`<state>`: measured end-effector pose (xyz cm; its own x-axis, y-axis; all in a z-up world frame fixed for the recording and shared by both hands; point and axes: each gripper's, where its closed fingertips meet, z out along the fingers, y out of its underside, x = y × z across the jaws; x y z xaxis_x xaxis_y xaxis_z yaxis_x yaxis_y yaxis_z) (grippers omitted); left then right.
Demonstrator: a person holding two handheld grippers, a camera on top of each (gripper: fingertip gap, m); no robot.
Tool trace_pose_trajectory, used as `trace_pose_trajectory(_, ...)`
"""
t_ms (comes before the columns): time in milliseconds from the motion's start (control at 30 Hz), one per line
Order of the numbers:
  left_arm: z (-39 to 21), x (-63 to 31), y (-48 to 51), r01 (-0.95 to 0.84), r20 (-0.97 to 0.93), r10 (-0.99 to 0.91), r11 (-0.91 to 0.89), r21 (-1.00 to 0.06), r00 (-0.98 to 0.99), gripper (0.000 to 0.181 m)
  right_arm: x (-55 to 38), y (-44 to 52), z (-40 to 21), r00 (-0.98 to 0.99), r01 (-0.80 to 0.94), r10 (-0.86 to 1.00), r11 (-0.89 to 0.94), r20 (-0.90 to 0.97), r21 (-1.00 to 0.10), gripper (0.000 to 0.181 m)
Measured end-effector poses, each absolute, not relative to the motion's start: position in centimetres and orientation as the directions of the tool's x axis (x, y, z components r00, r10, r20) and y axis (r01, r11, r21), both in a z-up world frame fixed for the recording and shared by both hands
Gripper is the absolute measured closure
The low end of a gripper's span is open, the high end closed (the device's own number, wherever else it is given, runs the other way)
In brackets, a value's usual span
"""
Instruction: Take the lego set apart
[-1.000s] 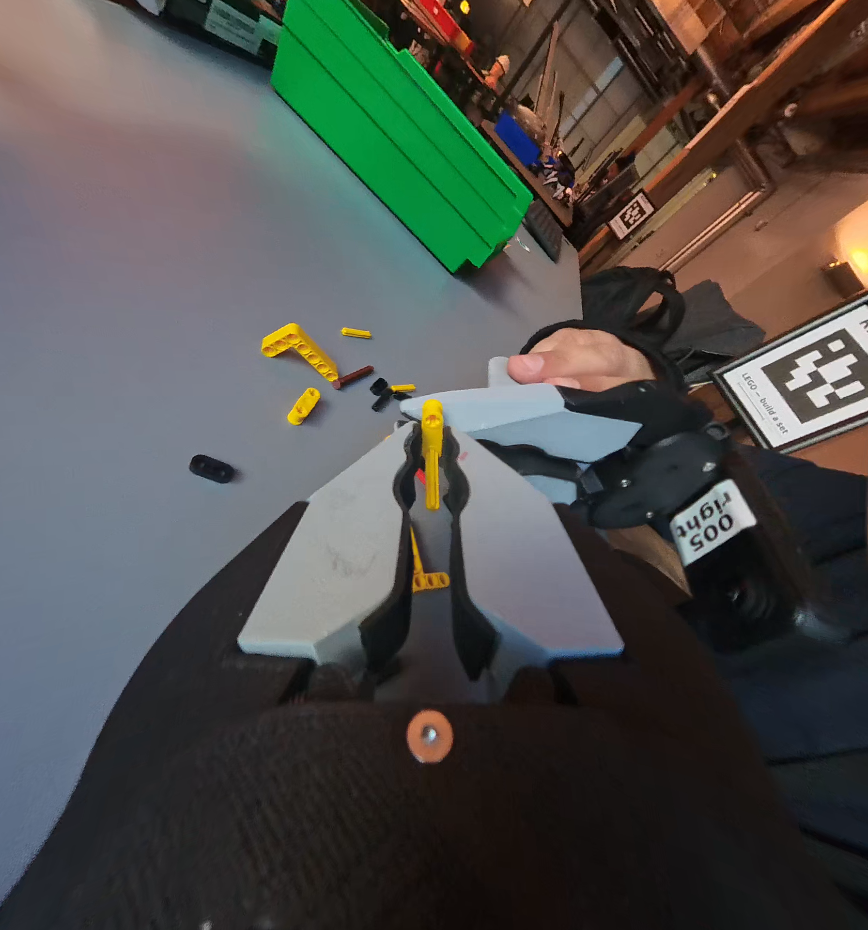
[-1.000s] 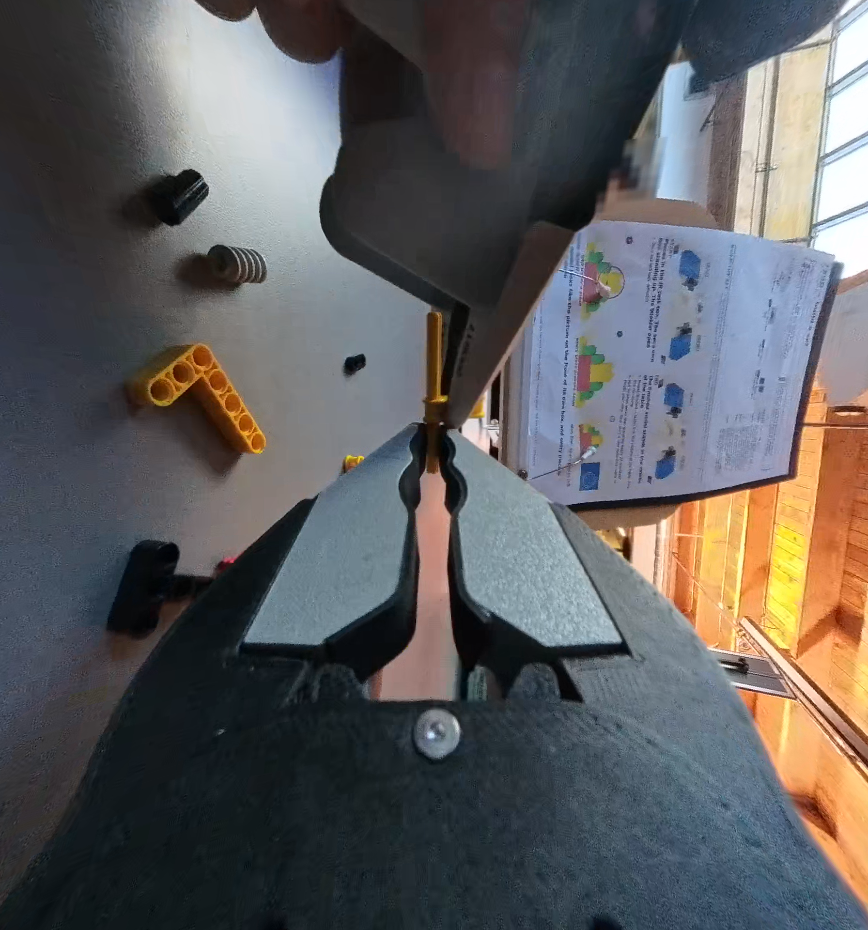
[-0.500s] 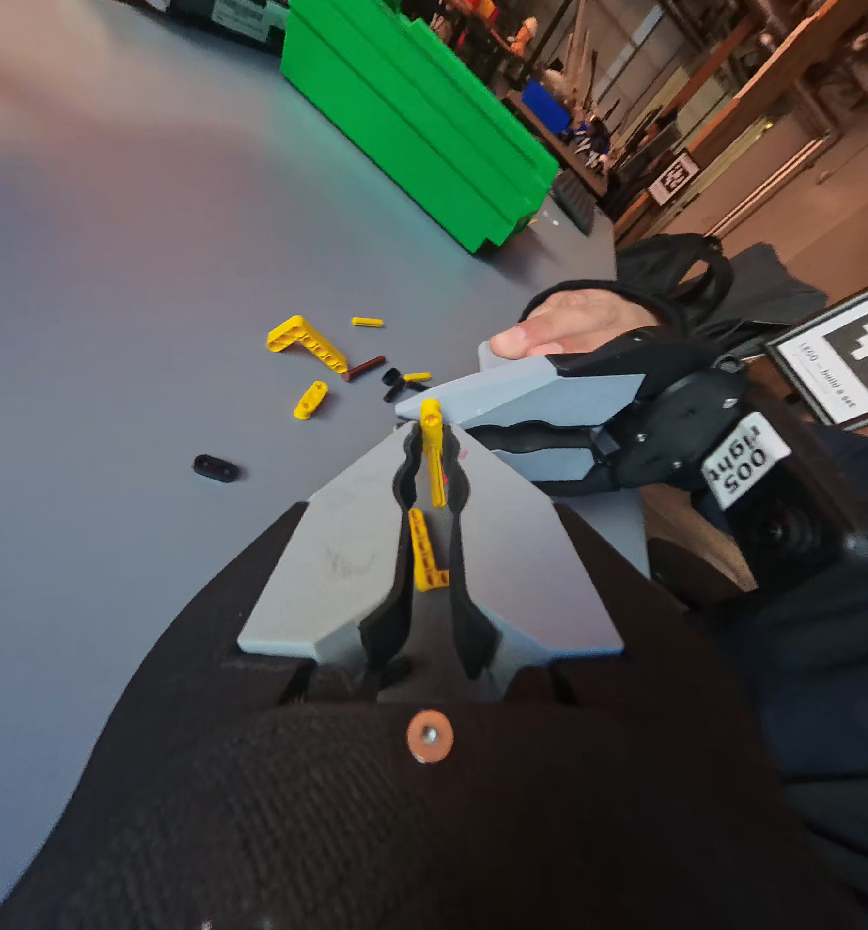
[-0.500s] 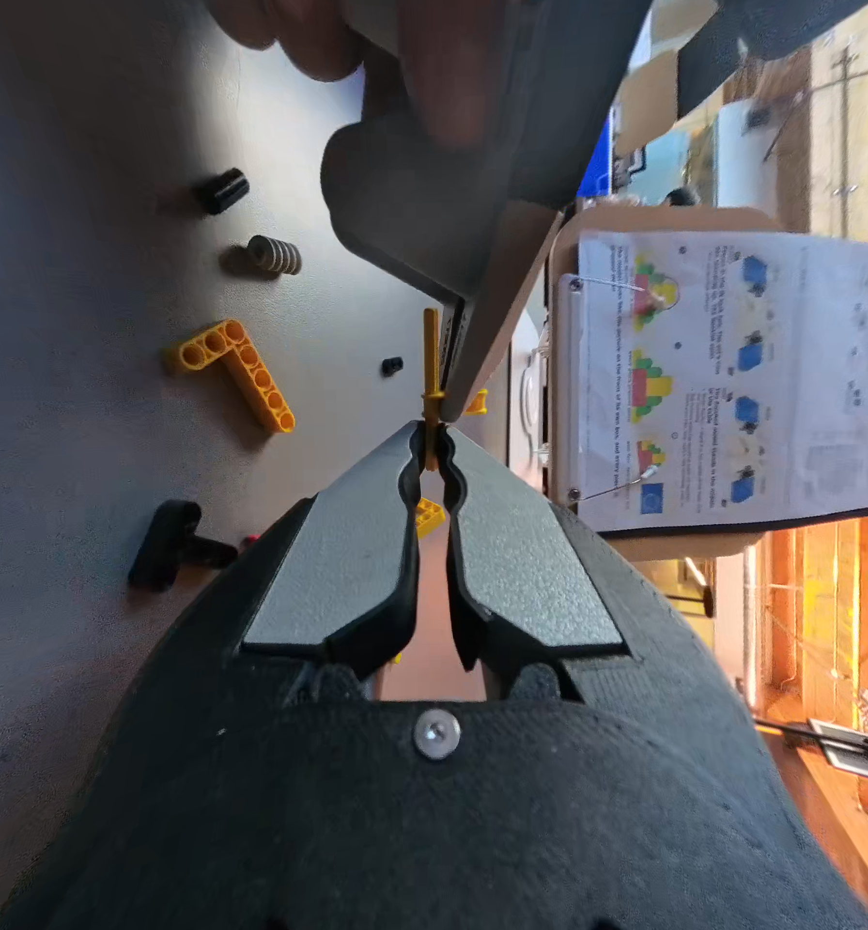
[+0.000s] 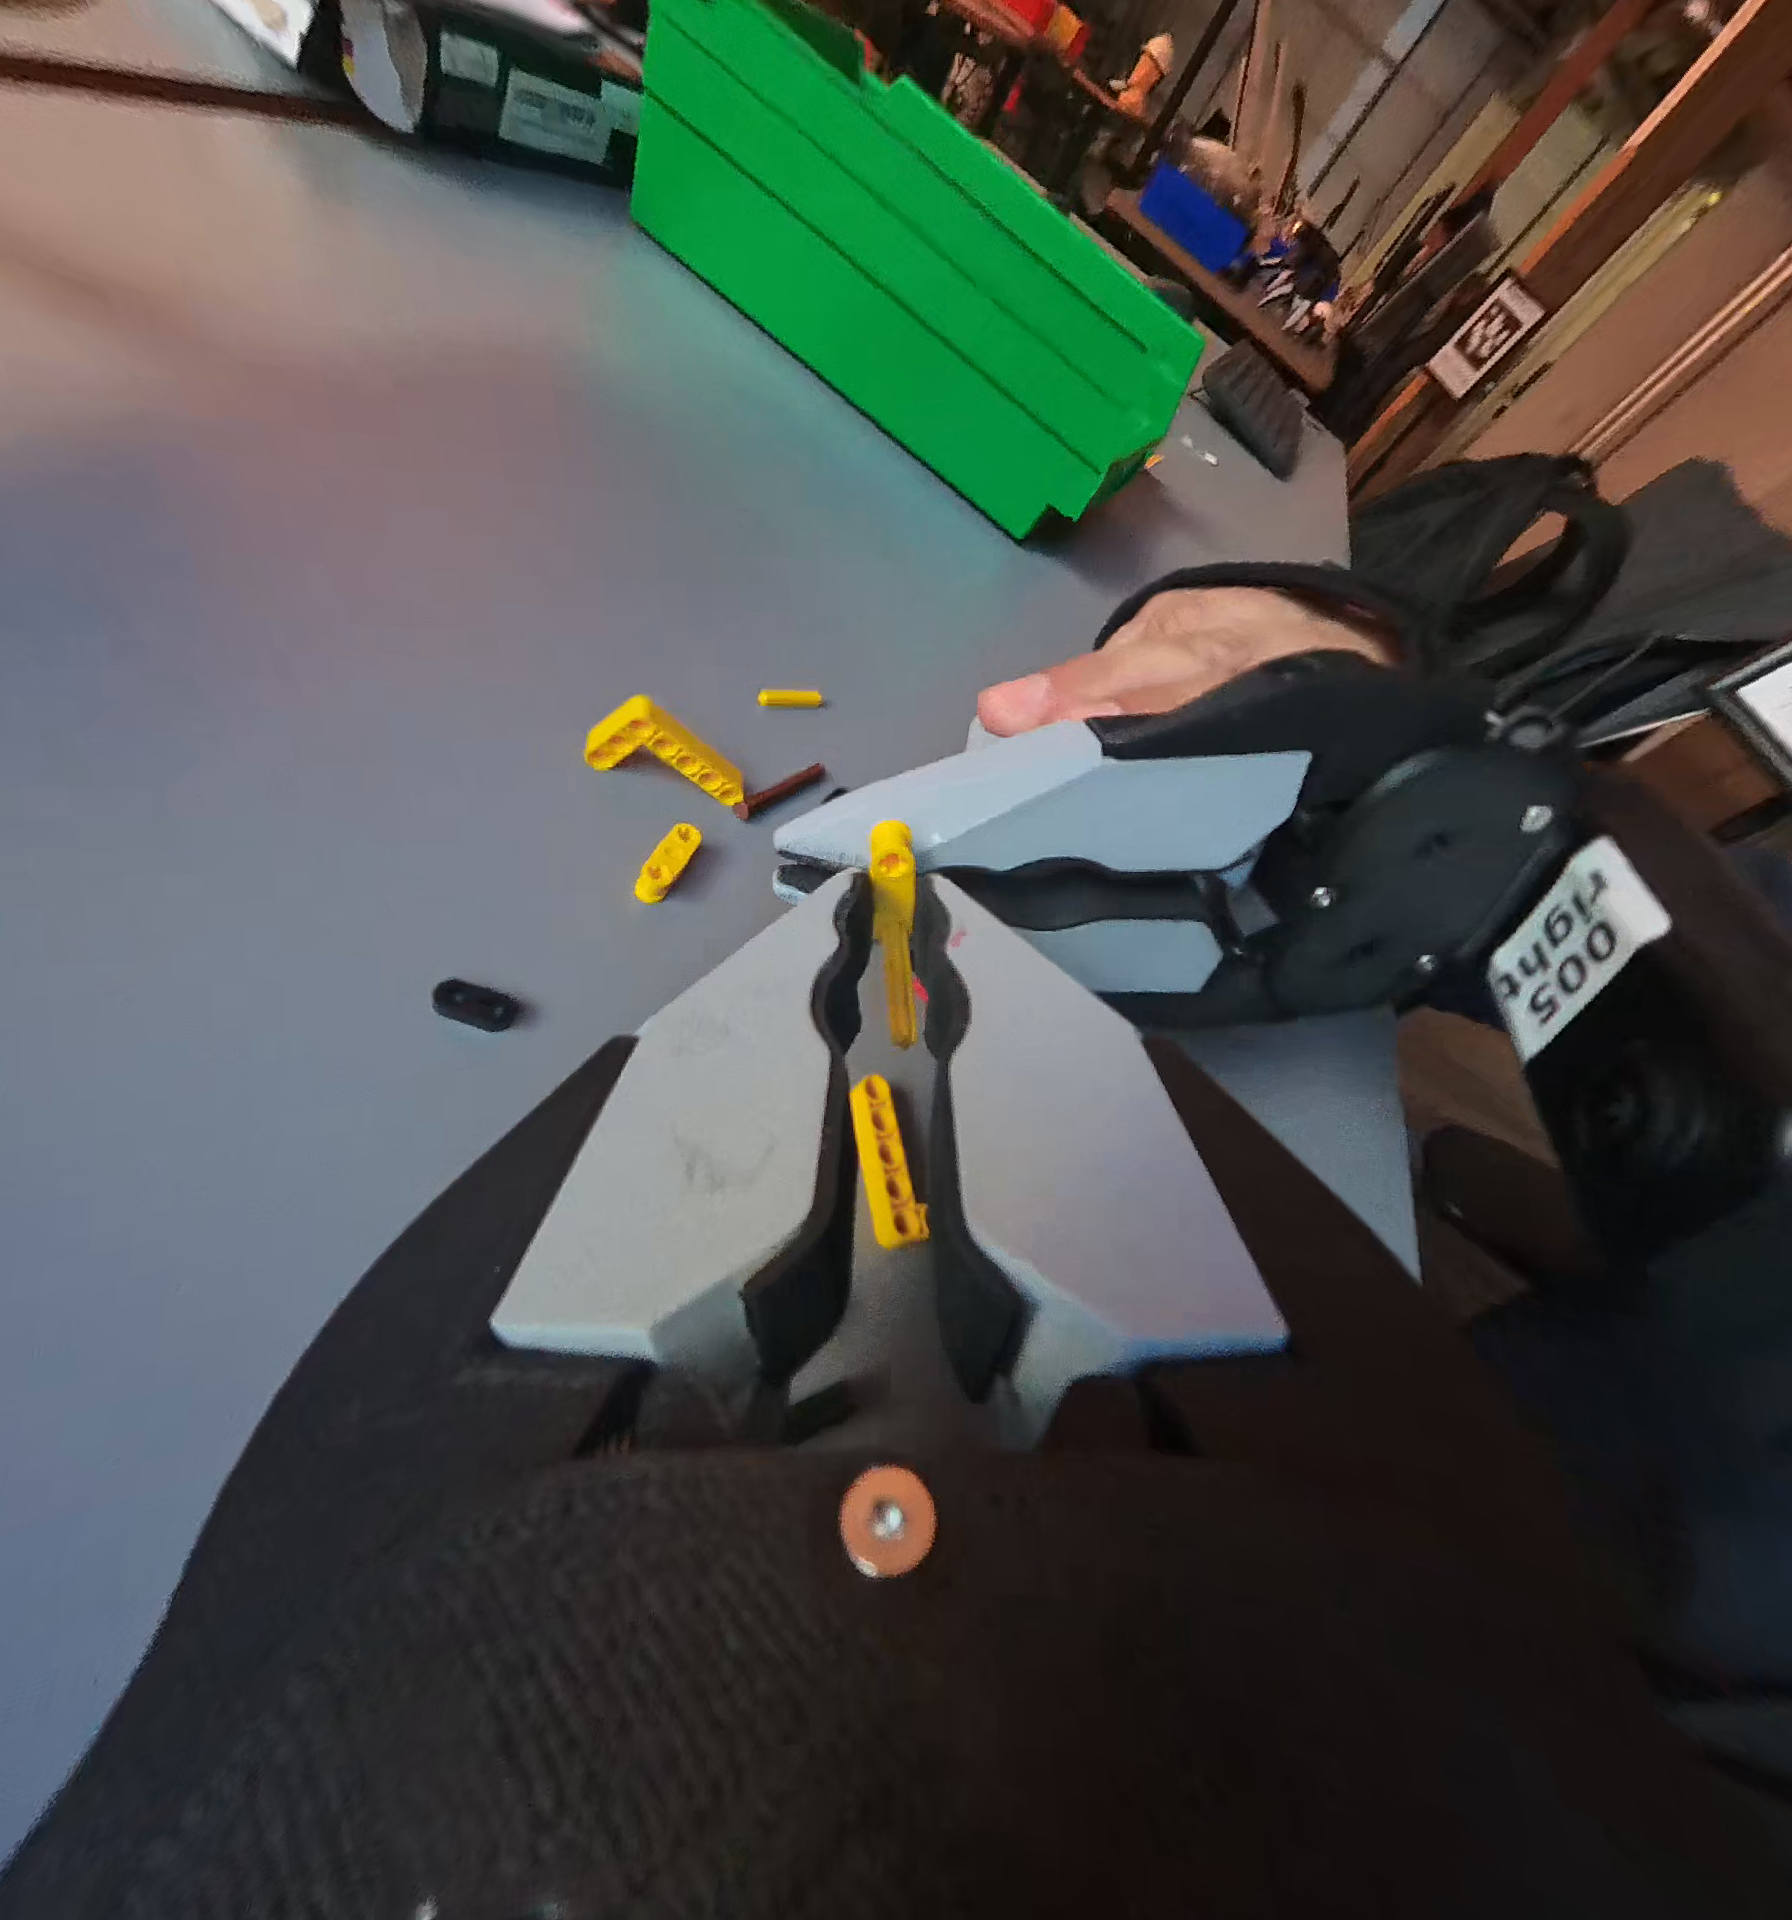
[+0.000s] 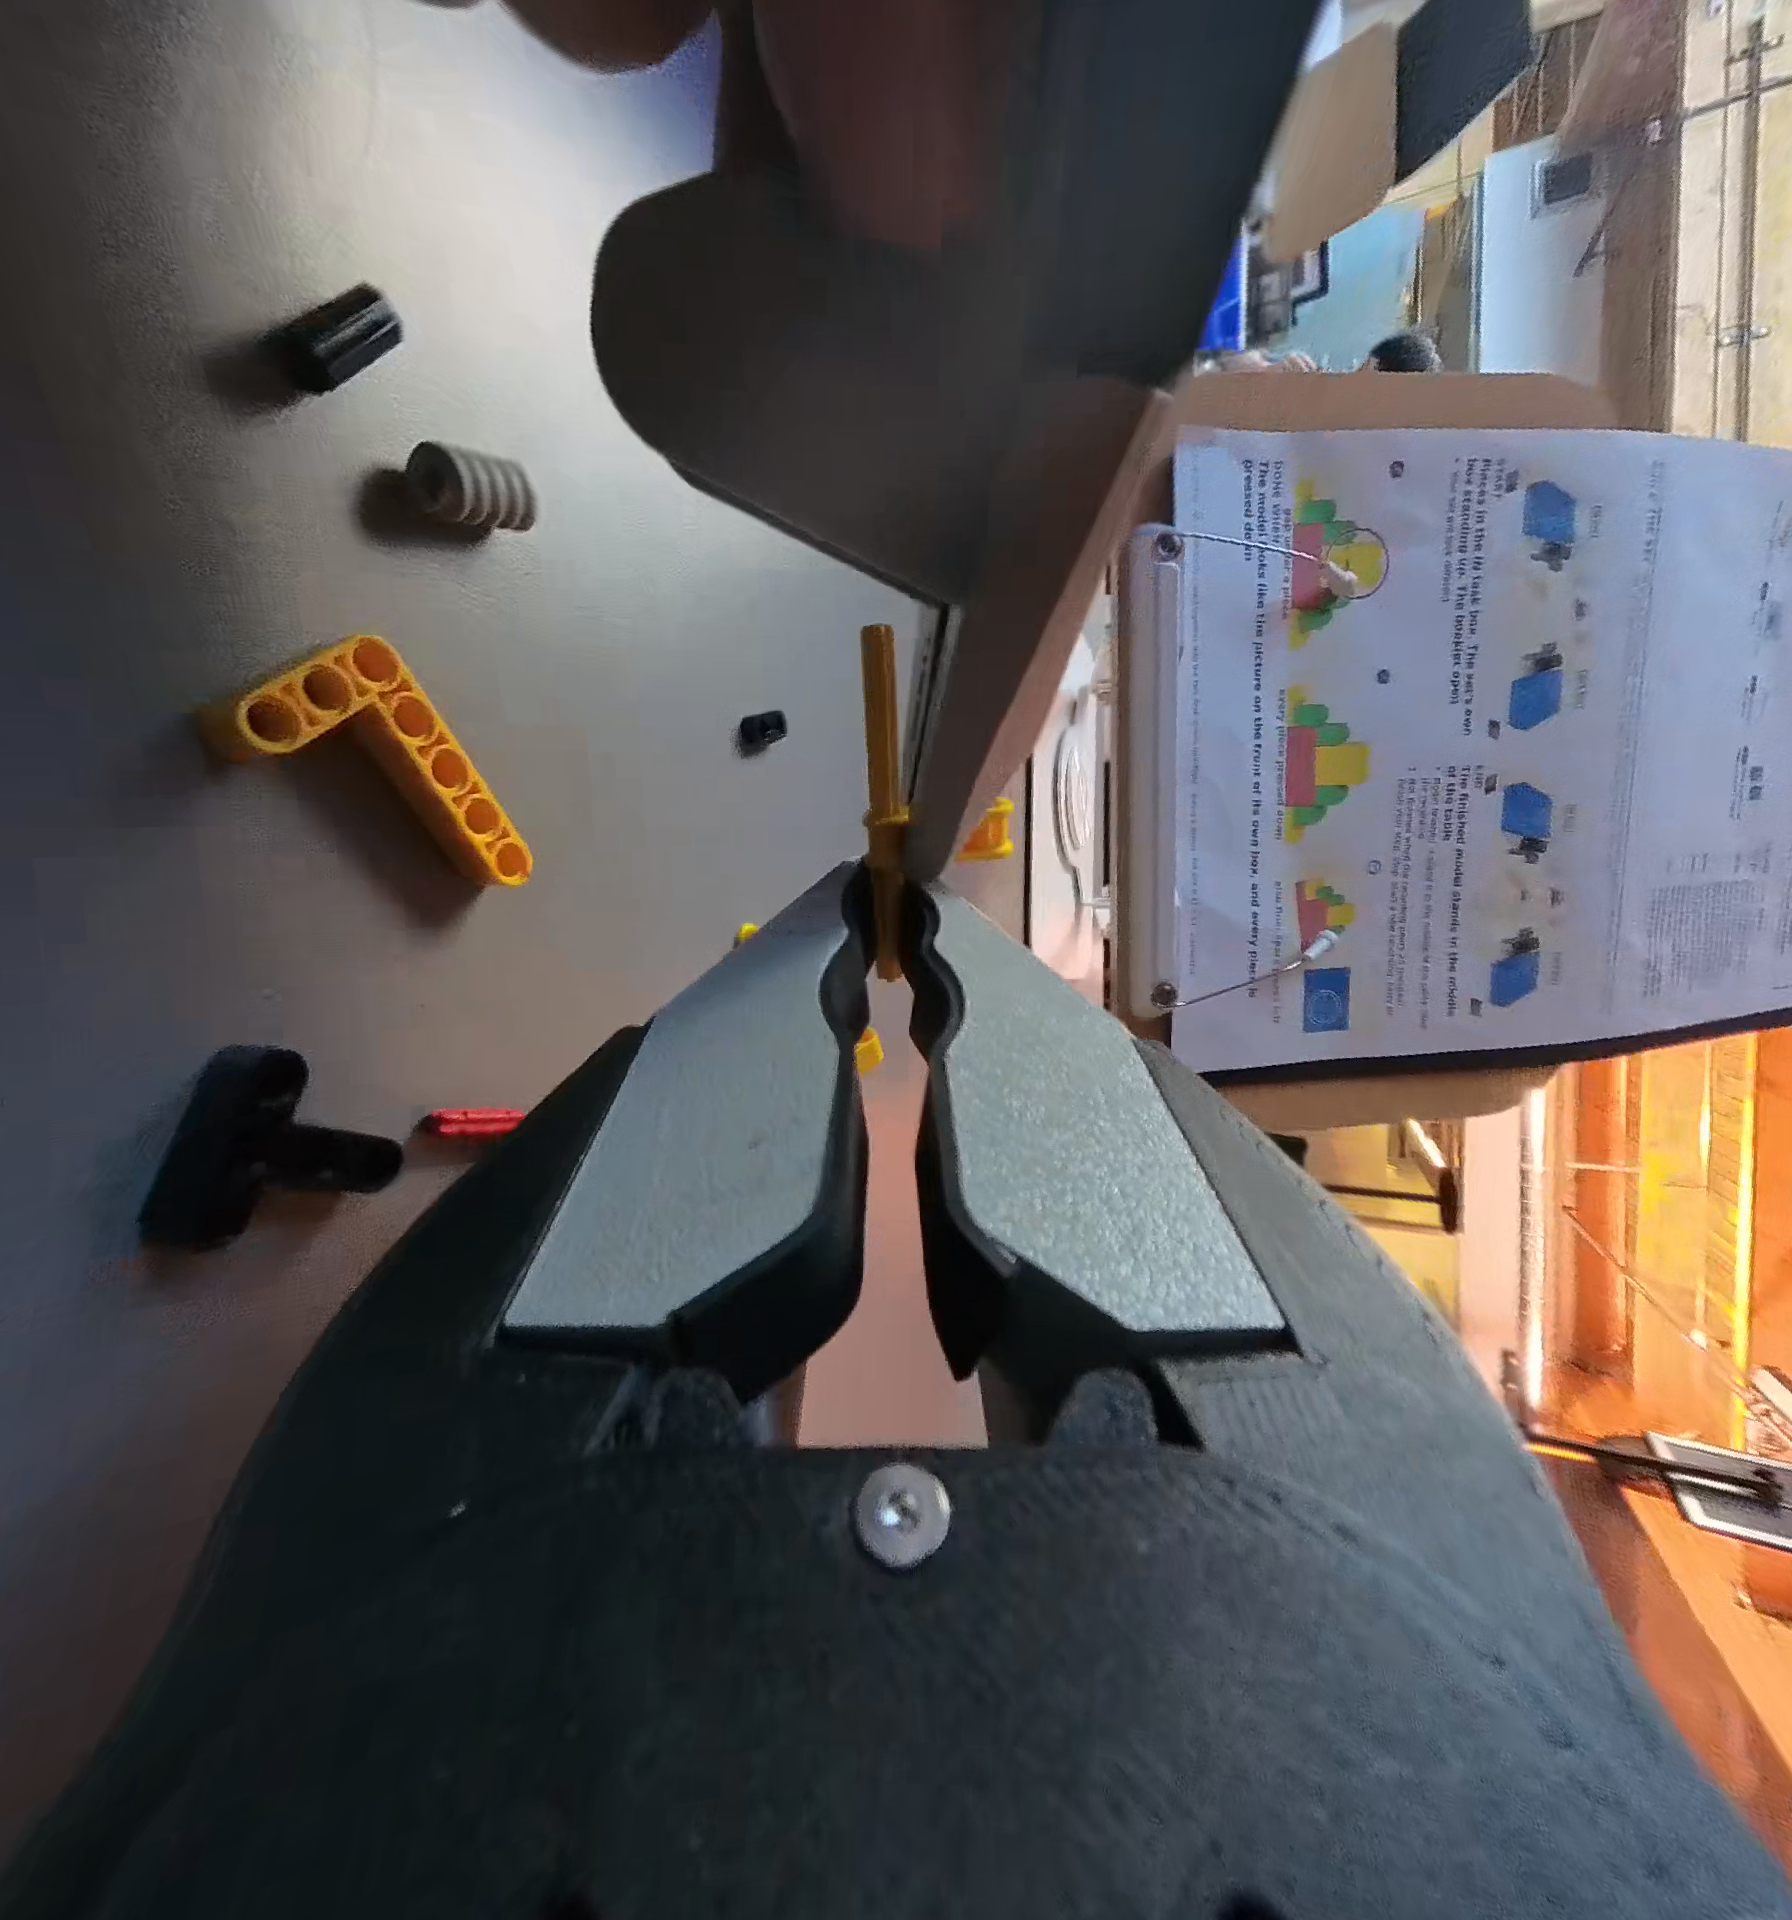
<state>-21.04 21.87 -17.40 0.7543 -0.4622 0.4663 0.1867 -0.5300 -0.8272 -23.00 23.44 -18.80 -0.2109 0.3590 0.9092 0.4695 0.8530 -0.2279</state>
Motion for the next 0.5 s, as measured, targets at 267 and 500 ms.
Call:
trace_pose_trajectory(267,-13.0,-26.0,20.3,0.335,0.516,-0.468,-0.418,-0.844,0.717,0.175,-17.8,32.4,-17.8,-0.073,0.630,0.518,0.687,0.852,-0.363,0.180)
trace_pose_trajectory(500,-17.7,-23.5,21.2,0.124,0.434,-0.466,-0.558,-0.820,0.771,0.176,-18.4,28.8,-22.1,-0.254,0.636,0.792,0.569,0.555,-0.521,0.180)
